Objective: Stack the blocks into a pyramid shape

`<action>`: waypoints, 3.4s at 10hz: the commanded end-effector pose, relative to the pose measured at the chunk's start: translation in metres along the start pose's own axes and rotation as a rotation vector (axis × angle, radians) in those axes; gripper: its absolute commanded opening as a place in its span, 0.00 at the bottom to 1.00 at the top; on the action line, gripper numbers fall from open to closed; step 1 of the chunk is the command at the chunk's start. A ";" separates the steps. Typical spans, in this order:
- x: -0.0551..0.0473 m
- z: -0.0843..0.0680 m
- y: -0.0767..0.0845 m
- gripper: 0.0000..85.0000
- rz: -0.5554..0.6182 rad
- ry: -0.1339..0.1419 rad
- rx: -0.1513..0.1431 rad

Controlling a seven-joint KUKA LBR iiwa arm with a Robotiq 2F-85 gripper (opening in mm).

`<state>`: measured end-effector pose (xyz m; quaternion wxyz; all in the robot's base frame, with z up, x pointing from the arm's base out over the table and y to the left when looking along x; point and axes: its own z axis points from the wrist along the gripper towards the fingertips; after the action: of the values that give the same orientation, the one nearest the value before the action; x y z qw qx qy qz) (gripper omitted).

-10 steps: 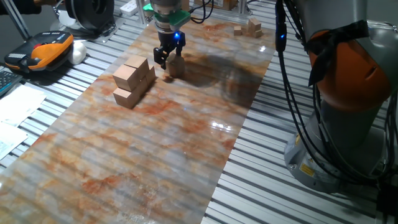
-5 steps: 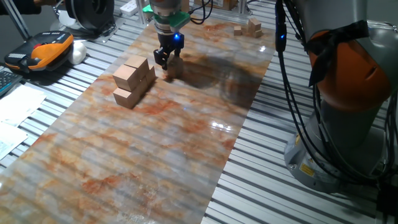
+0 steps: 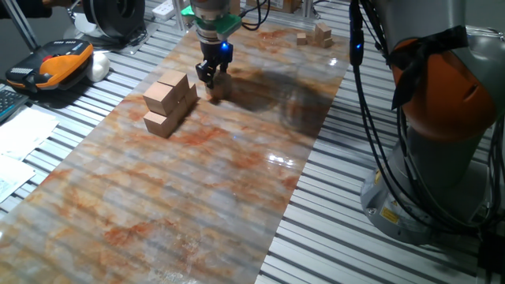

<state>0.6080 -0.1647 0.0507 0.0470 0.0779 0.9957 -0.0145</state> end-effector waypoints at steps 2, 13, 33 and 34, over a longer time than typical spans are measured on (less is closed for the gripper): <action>0.000 0.000 0.000 0.60 -0.023 0.024 0.008; -0.006 -0.055 0.007 0.00 -0.043 0.031 -0.078; -0.042 -0.163 0.112 0.00 -0.046 0.019 -0.073; -0.045 -0.162 0.115 0.00 -0.055 0.016 -0.091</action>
<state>0.6566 -0.0515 0.2136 0.0419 0.0466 0.9976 0.0308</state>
